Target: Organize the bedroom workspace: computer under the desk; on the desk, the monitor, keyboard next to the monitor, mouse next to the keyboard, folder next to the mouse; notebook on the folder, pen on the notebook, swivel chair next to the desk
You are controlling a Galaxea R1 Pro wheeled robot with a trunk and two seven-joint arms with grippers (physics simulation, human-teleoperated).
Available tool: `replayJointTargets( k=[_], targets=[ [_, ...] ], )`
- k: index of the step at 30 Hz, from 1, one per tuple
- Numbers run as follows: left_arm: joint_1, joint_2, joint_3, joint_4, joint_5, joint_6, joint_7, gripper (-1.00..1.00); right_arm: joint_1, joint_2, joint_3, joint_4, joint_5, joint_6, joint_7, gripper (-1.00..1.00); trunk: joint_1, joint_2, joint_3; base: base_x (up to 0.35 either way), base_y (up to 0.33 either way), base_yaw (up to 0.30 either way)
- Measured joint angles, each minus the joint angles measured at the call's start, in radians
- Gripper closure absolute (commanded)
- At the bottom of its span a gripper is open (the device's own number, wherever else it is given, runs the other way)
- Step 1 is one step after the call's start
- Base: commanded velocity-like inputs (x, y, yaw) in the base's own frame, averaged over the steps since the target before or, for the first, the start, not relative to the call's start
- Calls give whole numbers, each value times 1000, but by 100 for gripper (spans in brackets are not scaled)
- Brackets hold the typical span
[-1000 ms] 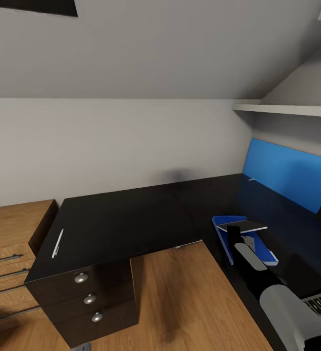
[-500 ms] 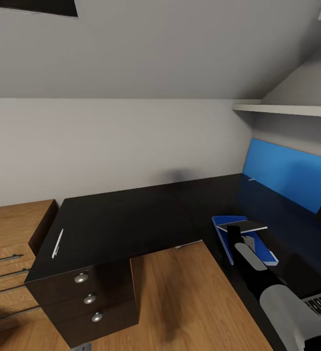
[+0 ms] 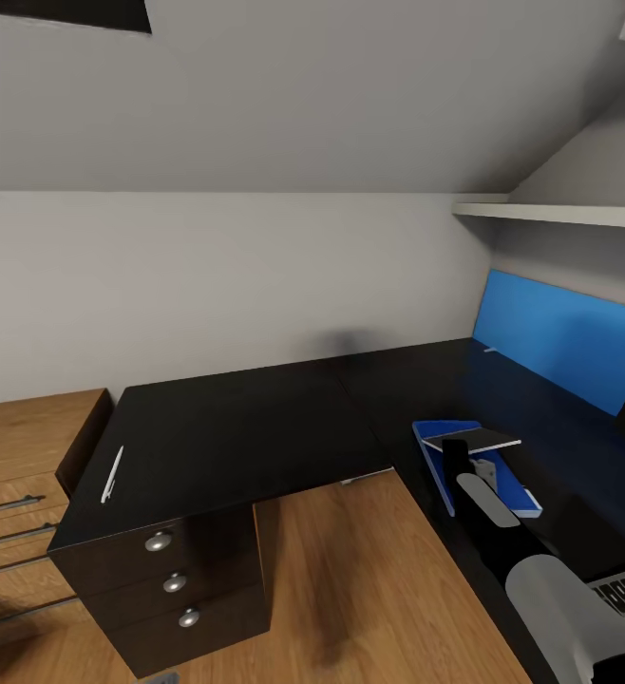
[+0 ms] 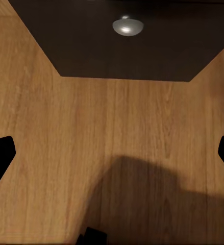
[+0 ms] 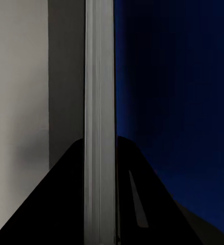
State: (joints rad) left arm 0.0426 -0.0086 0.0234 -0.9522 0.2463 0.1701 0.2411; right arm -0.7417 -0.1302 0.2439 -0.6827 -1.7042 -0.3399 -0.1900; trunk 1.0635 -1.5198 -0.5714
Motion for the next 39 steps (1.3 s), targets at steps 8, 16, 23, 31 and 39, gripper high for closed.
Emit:
replayJointTargets(
  k=[8,16,23,31,39],
  targets=[
    [0,0,0,1,-1,0,0,-100,0,0,0,0,0,0,0,-100,0,0,0,0,0,0],
    [0,1,0,2,-1,0,0,-100,0,0,0,0,1,0,3,-100,0,0,0,0,0,0],
    [0,1,0,1,-1,0,0,-100,0,0,0,-1,0,0,2,-100,0,0,0,0,0,0],
    [0,1,0,1,-1,0,0,-100,0,-1,0,-1,0,0,2,-100,0,0,0,0,0,0],
    [0,1,0,2,-1,0,0,-100,0,-1,0,-1,0,0,2,-100,0,0,0,-38,0,0]
  ],
)
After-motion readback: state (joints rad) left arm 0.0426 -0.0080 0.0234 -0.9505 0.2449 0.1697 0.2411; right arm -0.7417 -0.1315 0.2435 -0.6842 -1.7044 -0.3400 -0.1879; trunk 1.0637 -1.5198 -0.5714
